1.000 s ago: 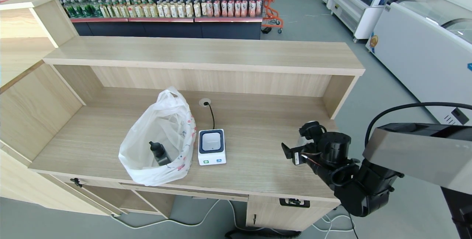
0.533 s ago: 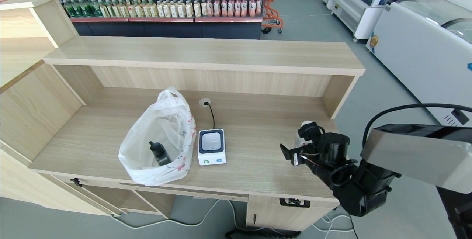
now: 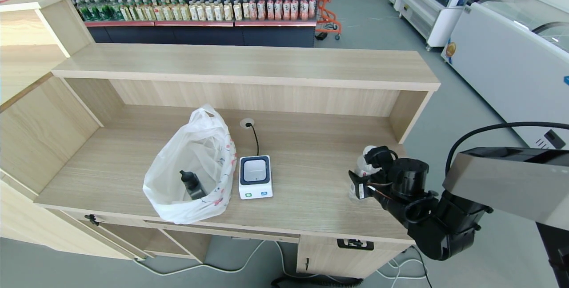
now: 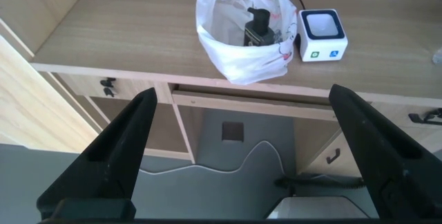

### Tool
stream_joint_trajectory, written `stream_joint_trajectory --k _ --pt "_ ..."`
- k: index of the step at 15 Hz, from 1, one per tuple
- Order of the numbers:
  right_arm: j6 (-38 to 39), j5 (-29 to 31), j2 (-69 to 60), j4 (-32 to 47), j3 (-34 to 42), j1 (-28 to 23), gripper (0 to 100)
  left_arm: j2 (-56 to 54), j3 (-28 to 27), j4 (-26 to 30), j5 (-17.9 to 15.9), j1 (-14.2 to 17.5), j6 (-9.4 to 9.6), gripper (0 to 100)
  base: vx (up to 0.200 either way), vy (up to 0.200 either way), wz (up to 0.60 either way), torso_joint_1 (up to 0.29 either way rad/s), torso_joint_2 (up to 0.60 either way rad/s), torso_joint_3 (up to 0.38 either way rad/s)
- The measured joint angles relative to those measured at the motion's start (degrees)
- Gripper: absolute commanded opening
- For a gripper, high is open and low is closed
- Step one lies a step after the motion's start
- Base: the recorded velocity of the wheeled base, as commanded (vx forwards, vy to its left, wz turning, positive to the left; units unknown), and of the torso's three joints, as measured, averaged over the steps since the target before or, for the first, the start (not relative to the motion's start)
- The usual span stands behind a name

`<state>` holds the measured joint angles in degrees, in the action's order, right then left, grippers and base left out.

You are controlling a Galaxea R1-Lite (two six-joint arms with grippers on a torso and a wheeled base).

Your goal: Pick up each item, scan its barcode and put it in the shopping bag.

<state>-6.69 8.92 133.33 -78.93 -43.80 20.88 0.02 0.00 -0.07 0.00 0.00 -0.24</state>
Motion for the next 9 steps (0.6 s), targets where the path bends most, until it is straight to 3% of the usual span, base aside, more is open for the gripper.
stream_joint_trajectory --k 9 --pt "1.04 -1.35 -4.45 1.34 5.08 -0.60 0 0.00 0.00 0.00 0.00 0.00 0.02 100 0.000 0.000 0.00 0.000 0.00 0.000"
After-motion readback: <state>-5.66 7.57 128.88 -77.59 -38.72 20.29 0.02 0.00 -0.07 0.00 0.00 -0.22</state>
